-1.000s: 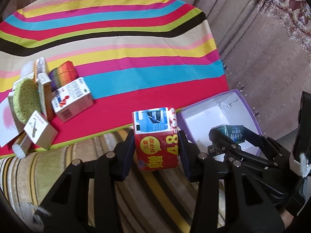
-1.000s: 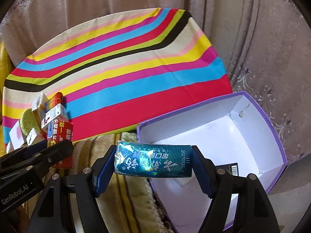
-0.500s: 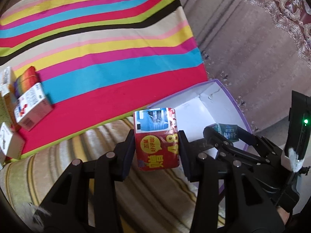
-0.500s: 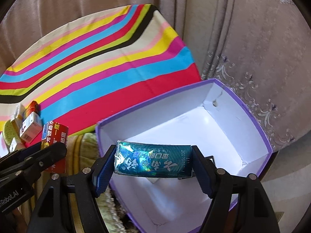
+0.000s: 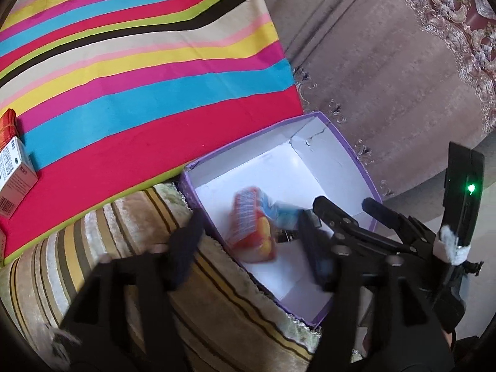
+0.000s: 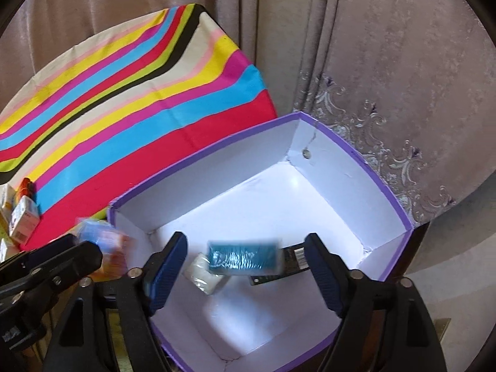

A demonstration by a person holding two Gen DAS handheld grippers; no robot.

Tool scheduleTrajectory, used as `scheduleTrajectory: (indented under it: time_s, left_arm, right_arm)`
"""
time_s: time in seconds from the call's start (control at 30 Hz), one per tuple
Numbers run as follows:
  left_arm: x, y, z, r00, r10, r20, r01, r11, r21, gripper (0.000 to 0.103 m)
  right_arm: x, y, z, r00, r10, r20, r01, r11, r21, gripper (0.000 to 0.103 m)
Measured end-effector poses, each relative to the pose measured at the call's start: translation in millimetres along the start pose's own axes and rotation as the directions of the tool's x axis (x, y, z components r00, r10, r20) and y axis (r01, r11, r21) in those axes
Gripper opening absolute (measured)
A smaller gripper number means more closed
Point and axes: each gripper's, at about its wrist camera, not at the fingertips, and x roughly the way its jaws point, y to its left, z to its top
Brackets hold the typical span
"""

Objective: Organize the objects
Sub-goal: 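Carry the teal pack into the purple box while the left carries the red box there, then release both items in the purple box and withdraw both grippers to the table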

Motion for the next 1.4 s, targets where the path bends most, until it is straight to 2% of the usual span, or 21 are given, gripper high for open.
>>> scheduleTrajectory:
  time_s: [0.03, 0.1, 0.27, 0.33, 0.43, 0.53, 0.63, 0.73, 0.9, 1.0, 1.13, 1.27, 1.4]
  left_arm:
    - [-2.1, 1.0, -0.5, 1.0, -0.003, 0.006, 0.003, 1.0, -0.004, 0.08]
    - [-3.8, 2.5, -0.5, 1.0, 0.001, 0.013, 0.0, 1.0, -0.011, 0.081]
    - [-8.3, -2.1, -3.0, 0.997, 0.075, 0.03, -0.075, 0.997, 0.022, 0.081]
    - [-12.2, -1.7, -3.2, 0.992, 0.115, 0.048, -0.116, 0.993, 0.025, 0.082]
    - [-20.0, 7.8, -3.8, 0.988, 0.134, 0.073, -0.133, 0.991, -0.019, 0.082]
    - [-27.5, 19.6, -5.1, 0.985, 0.143, 0.092, -0.138, 0.989, -0.058, 0.082]
    - [-35.9, 25.8, -7.4, 0.983, 0.156, 0.094, -0.152, 0.987, -0.042, 0.082]
    - [-44.1, 31.5, -11.0, 0.981, 0.176, 0.084, -0.174, 0.984, -0.032, 0.082]
    - [-66.7, 59.9, -20.2, 0.974, 0.193, 0.118, -0.18, 0.977, -0.113, 0.082]
    - [-86.5, 78.6, -28.8, 0.961, 0.233, 0.15, -0.21, 0.965, -0.157, 0.082]
    - [-111.9, 104.5, -40.4, 0.95, 0.245, 0.192, -0.2, 0.953, -0.226, 0.082]
    - [-139.9, 124.8, -54.9, 0.923, 0.296, 0.246, -0.226, 0.934, -0.277, 0.082]
    - [-156.1, 150.1, -70.6, 0.908, 0.334, 0.252, -0.238, 0.907, -0.347, 0.082]
  right_arm:
    - [0.5, 0.1, -0.1, 1.0, -0.008, 0.0, 0.008, 1.0, -0.003, 0.084]
    - [0.5, 1.2, 0.0, 1.0, -0.017, 0.003, 0.017, 1.0, -0.01, 0.084]
    - [1.6, 7.4, 1.1, 0.996, -0.086, 0.017, 0.086, 0.995, -0.05, 0.085]
    - [0.6, 9.3, 0.6, 0.995, -0.093, 0.021, 0.094, 0.994, -0.058, 0.085]
    - [-3.1, 9.9, 1.1, 0.996, -0.08, 0.026, 0.082, 0.995, -0.057, 0.085]
    - [-6.0, 12.1, 2.2, 0.998, -0.058, 0.027, 0.059, 0.997, -0.051, 0.085]
    - [-8.7, 17.9, 3.0, 1.0, -0.016, 0.025, 0.017, 0.998, -0.058, 0.085]
    - [-13.1, 25.8, 3.3, 0.998, 0.054, 0.026, -0.053, 0.997, -0.057, 0.085]
    - [-18.9, 48.4, 3.8, 0.986, 0.169, 0.018, -0.167, 0.982, -0.086, 0.085]
    - [-21.5, 70.9, 2.2, 0.981, 0.194, 0.009, -0.19, 0.972, -0.141, 0.085]
    - [-19.6, 95.1, 1.2, 0.976, 0.216, -0.008, -0.213, 0.957, -0.195, 0.085]
    - [-18.4, 119.5, -0.3, 0.968, 0.249, -0.023, -0.247, 0.937, -0.246, 0.085]
    - [-19.6, 138.0, -4.3, 0.96, 0.276, -0.038, -0.275, 0.917, -0.289, 0.085]
